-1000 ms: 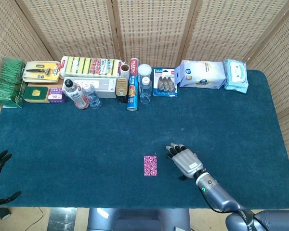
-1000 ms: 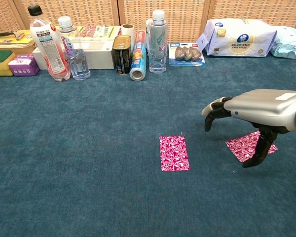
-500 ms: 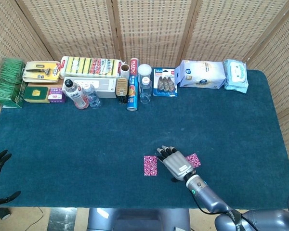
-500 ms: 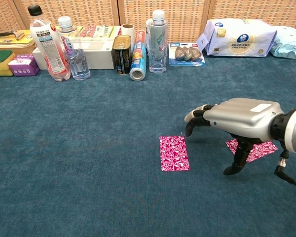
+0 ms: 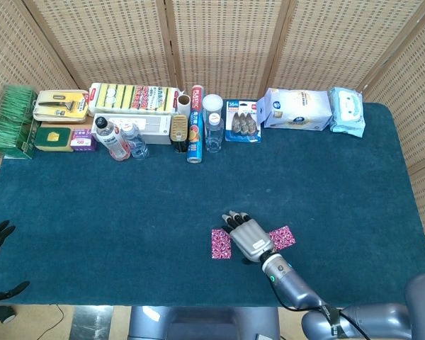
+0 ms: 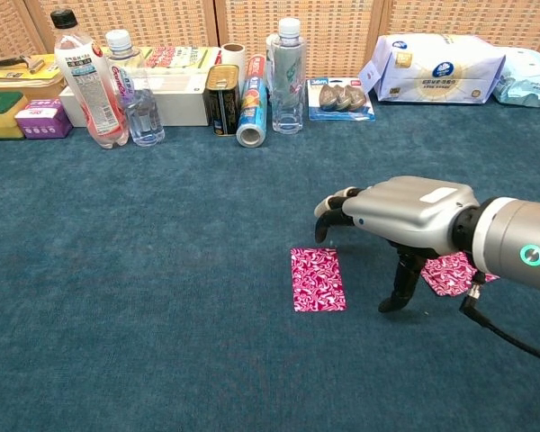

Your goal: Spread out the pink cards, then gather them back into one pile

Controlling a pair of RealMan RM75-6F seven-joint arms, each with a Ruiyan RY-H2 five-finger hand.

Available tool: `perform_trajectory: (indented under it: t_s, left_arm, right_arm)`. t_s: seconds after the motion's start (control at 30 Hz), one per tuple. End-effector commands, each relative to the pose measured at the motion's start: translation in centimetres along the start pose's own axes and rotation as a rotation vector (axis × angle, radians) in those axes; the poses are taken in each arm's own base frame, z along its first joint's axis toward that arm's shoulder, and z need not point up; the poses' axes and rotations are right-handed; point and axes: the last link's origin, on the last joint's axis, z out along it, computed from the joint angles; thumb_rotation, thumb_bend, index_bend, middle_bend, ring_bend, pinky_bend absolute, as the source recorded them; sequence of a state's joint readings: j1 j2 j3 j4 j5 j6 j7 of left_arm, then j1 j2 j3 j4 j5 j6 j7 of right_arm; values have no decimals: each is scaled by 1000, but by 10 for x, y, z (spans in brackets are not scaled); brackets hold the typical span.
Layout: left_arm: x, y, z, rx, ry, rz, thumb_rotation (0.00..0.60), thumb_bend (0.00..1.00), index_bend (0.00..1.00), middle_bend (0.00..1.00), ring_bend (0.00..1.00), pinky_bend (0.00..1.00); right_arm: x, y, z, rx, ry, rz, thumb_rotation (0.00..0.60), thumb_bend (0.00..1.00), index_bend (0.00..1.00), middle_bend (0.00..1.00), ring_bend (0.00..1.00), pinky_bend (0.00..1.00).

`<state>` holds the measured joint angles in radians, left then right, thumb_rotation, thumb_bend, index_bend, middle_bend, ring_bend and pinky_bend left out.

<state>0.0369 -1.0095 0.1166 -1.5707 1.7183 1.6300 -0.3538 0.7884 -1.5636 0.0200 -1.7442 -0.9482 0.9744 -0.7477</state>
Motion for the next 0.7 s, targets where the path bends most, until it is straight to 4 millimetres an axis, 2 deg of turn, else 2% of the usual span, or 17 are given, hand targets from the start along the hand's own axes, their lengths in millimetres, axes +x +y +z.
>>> perform_trajectory:
  t_s: [0.03, 0.7]
  left_arm:
    - [0, 0, 0, -1, 1, -2, 600, 73, 0, 0, 0, 0]
    - [2, -1, -1, -3, 5, -8, 600, 72, 0, 0, 0, 0]
  right_arm:
    - [1, -1, 4, -3, 8, -1, 600, 150, 196, 75, 49, 144]
    - [-6, -21, 17, 39, 16, -37, 600, 151, 196, 75, 49, 151]
